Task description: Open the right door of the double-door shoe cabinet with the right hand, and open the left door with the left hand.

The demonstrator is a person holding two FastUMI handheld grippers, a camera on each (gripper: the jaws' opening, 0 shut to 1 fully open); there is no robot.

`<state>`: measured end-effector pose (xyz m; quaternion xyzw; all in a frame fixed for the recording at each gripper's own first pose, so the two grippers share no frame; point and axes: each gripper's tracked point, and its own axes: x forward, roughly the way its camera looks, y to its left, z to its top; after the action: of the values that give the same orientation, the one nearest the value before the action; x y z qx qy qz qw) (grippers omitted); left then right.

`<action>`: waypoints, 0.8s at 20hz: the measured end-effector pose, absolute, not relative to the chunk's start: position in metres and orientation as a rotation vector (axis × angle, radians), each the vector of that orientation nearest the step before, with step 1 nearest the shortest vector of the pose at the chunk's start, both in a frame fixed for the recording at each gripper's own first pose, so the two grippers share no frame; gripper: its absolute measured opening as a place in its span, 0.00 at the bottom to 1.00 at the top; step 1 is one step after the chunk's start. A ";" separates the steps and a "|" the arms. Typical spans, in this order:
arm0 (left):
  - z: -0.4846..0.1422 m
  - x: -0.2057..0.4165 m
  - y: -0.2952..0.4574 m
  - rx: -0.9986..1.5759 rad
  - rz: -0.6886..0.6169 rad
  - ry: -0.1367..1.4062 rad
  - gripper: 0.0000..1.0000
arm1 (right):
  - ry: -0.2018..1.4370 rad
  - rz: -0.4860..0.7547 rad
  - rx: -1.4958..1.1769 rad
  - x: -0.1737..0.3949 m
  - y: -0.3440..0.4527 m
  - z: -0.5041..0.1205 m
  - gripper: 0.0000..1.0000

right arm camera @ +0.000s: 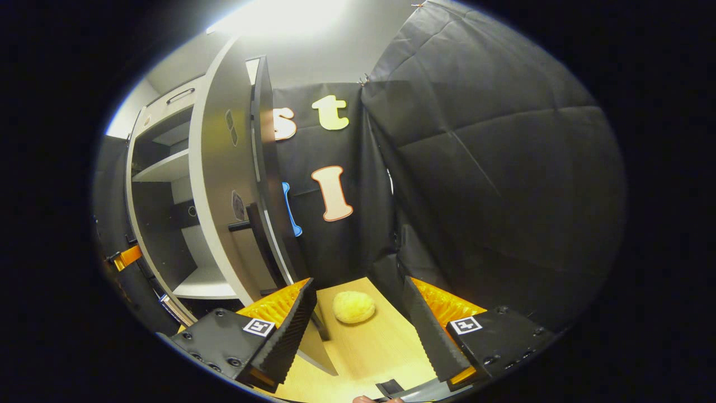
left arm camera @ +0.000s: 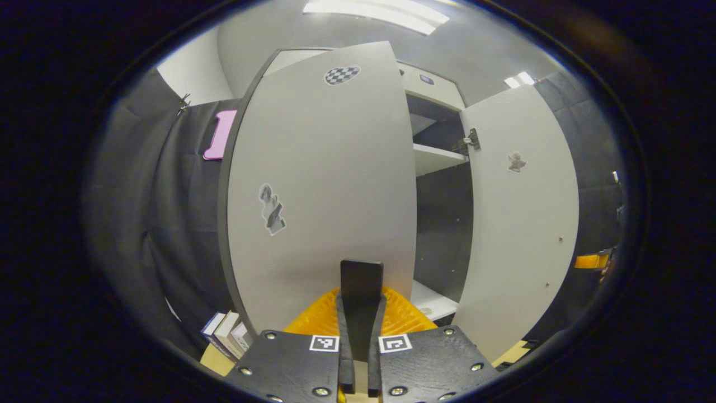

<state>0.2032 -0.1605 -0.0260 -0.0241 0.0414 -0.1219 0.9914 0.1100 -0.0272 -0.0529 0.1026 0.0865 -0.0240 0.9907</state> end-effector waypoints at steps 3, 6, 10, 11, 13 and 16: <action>-0.023 0.193 -0.155 -0.053 -0.245 0.080 0.11 | 0.164 -0.061 0.218 0.097 -0.025 -0.050 0.98; -0.020 0.185 -0.143 -0.052 -0.242 0.073 0.11 | 0.161 -0.051 0.217 0.089 -0.017 -0.048 0.98; -0.018 0.169 -0.121 -0.056 -0.214 0.073 0.12 | 0.174 -0.022 0.207 0.084 0.001 -0.051 0.98; -0.018 0.166 -0.115 -0.054 -0.206 0.073 0.12 | 0.180 -0.012 0.206 0.084 0.006 -0.051 0.98; -0.016 0.160 -0.104 -0.047 -0.186 0.074 0.11 | 0.180 0.006 0.199 0.084 0.012 -0.048 0.98; -0.017 0.151 -0.091 -0.056 -0.138 0.094 0.10 | 0.180 0.017 0.192 0.084 0.017 -0.046 0.98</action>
<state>0.1511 -0.0907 -0.0172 -0.0280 0.0469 -0.0687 0.9961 0.0838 0.0167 -0.0456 0.0960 0.0896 0.0084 0.9913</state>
